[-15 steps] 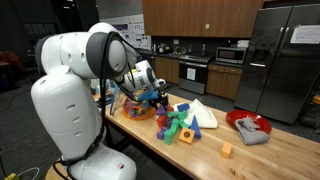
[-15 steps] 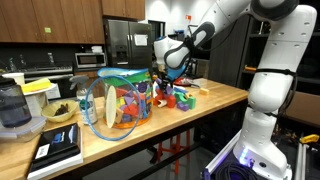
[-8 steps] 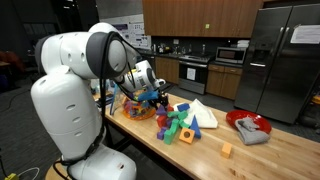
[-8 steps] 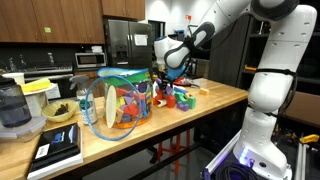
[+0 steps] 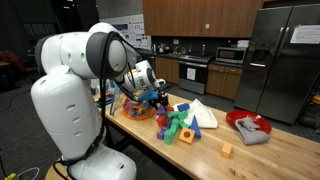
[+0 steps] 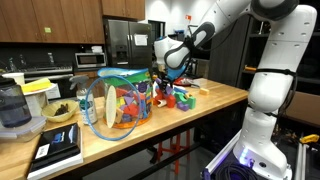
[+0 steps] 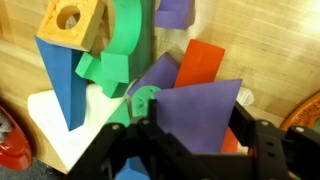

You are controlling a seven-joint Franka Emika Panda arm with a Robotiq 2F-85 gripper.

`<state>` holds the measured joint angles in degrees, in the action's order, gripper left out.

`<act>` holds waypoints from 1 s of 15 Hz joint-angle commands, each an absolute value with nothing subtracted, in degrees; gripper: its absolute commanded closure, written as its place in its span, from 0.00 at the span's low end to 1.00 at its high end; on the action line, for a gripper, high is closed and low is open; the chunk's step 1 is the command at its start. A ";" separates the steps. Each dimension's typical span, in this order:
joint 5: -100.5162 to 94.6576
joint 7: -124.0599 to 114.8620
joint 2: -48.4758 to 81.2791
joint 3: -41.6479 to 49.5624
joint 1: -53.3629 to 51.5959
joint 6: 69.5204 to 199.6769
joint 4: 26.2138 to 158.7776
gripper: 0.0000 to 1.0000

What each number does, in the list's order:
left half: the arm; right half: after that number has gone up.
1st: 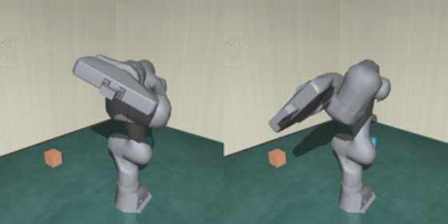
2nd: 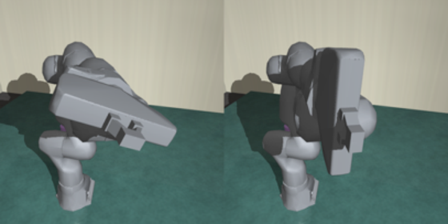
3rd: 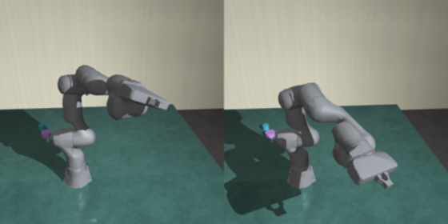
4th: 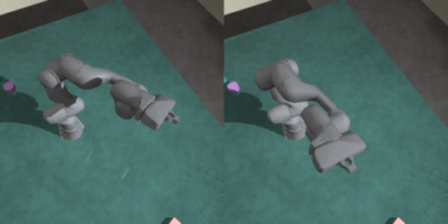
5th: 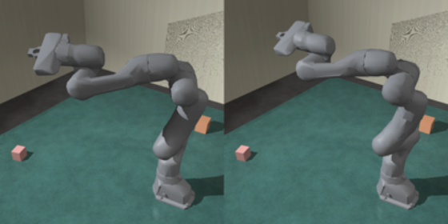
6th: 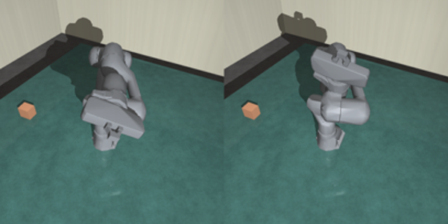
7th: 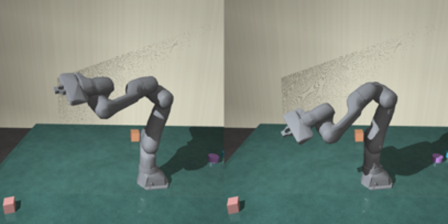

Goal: Transfer a block from the bag to the table

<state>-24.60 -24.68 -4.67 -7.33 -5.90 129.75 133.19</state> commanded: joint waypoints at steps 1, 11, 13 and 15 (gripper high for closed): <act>-24.50 -24.58 -4.69 -7.63 -5.61 129.65 133.12 0.56; -25.32 -24.78 -4.64 -8.00 -5.67 129.33 133.10 0.01; -25.46 -24.94 -4.64 -8.05 -5.66 129.28 133.10 0.00; -25.53 -25.18 -4.64 -8.08 -5.65 129.20 133.08 0.00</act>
<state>-24.75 -24.68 -4.59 -7.81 -5.91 129.67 133.19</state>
